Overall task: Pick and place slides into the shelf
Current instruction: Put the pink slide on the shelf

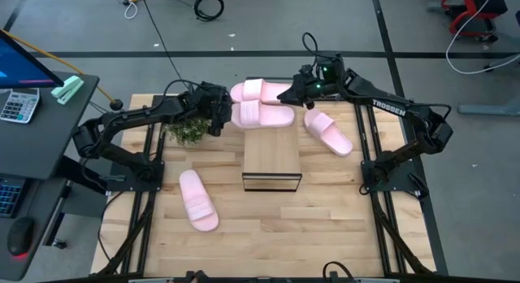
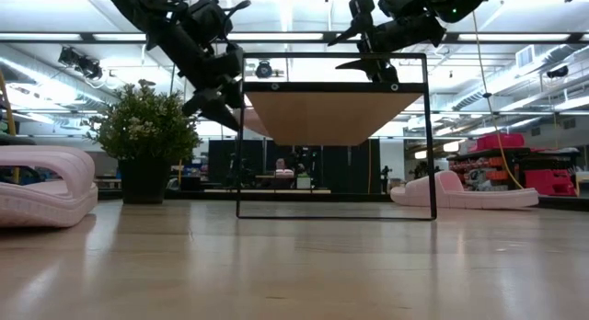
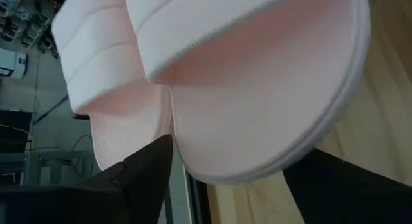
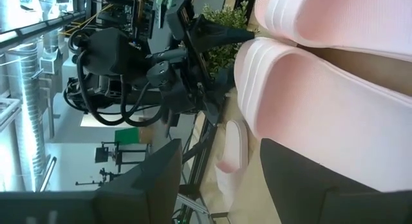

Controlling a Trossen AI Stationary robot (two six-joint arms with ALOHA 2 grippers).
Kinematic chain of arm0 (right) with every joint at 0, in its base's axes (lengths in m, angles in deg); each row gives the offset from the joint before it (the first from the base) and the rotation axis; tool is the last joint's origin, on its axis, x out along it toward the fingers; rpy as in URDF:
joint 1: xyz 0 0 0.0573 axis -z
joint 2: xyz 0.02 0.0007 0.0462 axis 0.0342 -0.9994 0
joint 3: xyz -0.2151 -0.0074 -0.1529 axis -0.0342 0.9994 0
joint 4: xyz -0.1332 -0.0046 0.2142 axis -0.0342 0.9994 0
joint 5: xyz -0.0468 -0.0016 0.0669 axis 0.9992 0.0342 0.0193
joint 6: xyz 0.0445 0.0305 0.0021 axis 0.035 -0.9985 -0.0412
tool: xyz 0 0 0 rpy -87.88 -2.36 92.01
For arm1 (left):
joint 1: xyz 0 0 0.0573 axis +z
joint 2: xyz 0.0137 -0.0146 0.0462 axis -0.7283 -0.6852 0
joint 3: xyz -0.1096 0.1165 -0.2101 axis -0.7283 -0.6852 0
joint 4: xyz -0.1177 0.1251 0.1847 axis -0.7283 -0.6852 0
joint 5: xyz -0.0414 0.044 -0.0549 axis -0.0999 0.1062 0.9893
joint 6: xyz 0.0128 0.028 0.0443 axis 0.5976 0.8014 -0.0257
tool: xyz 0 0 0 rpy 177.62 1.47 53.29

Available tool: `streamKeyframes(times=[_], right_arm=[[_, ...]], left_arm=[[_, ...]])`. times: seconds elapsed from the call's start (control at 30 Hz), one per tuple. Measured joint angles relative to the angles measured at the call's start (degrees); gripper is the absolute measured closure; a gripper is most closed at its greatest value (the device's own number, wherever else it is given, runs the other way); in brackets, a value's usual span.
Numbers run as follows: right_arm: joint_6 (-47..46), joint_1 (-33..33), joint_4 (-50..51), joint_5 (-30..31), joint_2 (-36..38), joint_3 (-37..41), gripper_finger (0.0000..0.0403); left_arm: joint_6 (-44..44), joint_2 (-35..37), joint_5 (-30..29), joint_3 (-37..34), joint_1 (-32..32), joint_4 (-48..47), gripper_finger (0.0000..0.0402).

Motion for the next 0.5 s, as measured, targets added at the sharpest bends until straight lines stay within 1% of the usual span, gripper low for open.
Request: streamKeyframes(times=[0.23,0.43,0.5], right_arm=[[0.1,0.0,0.0,0.0,0.0,0.0,0.0186],[0.3,0.0,0.0,-0.3,0.0,0.0,0.0186],[0.5,0.0,0.0,-0.4,0.0,0.0,0.0186]], left_arm=[[-1.4,0.5,-2.4,0.0,0.0,-1.6,0.0092],[-1.4,0.8,-9.4,0.0,0.0,-2.8,0.0093],[-1.4,2.3,-10.1,0.0,0.0,-3.8,0.0095]])
